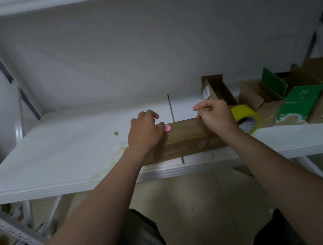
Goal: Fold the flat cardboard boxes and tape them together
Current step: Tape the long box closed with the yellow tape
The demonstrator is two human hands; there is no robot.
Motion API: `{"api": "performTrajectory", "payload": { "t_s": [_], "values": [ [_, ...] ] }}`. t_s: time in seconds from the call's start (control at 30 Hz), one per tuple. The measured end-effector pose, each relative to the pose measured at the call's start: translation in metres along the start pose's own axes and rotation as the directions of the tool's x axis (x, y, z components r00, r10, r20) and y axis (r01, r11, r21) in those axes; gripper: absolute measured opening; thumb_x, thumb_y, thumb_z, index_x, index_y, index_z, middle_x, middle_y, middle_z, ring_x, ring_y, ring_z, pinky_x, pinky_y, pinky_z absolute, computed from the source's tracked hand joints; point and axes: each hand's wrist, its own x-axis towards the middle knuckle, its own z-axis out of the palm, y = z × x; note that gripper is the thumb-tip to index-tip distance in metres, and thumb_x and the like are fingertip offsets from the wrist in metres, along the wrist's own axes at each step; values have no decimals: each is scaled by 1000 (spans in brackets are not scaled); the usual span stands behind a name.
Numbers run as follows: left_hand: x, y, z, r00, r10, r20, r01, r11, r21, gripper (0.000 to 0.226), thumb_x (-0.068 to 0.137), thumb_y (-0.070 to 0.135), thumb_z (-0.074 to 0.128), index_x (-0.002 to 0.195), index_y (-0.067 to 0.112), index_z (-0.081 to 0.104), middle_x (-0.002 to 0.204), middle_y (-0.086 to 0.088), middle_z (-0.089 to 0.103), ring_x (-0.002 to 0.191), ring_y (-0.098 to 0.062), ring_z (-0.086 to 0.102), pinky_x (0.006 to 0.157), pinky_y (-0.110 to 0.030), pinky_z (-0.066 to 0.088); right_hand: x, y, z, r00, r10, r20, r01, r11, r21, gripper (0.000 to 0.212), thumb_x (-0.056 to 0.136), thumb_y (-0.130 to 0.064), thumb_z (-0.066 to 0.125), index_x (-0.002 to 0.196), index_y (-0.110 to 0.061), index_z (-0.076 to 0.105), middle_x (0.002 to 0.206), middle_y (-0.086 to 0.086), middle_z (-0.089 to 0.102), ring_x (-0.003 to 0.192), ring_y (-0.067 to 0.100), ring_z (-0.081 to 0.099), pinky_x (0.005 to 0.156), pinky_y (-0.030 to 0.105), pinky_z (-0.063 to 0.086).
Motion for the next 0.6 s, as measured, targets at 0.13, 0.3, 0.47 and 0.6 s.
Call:
{"api": "performTrajectory", "payload": {
  "t_s": [0.13,0.3,0.47,0.6],
  "values": [
    [-6,34,14,981,191,22,-193,972,136,29,91,29,64,120,26,65,121,2,62,120,-26,47,95,-40,49,9,26,-28,989,-88,-120,73,989,-126,28,96,-5,54,98,-23,75,111,-3,68,95,9,60,79,24,50],
    [-4,78,43,903,369,221,-413,887,208,30,94,34,63,122,29,70,128,0,61,118,-26,46,95,-43,51,18,48,-52,987,-86,-138,26,922,-387,34,88,-1,61,108,-27,69,129,-3,52,125,31,39,90,41,48],
    [-9,90,72,881,327,342,-440,834,333,29,97,34,57,123,30,67,127,-4,62,116,-27,48,85,-41,49,29,71,-76,999,47,13,-32,837,-546,50,88,-5,60,133,-27,58,148,2,42,142,40,21,102,52,43],
    [-11,87,80,902,337,269,-421,824,379,37,100,17,54,127,39,66,117,-4,67,115,-25,52,84,-39,46,35,85,-83,995,40,88,23,784,-620,58,86,-4,62,138,-29,53,150,1,38,138,41,24,104,51,42]
  ]
}}
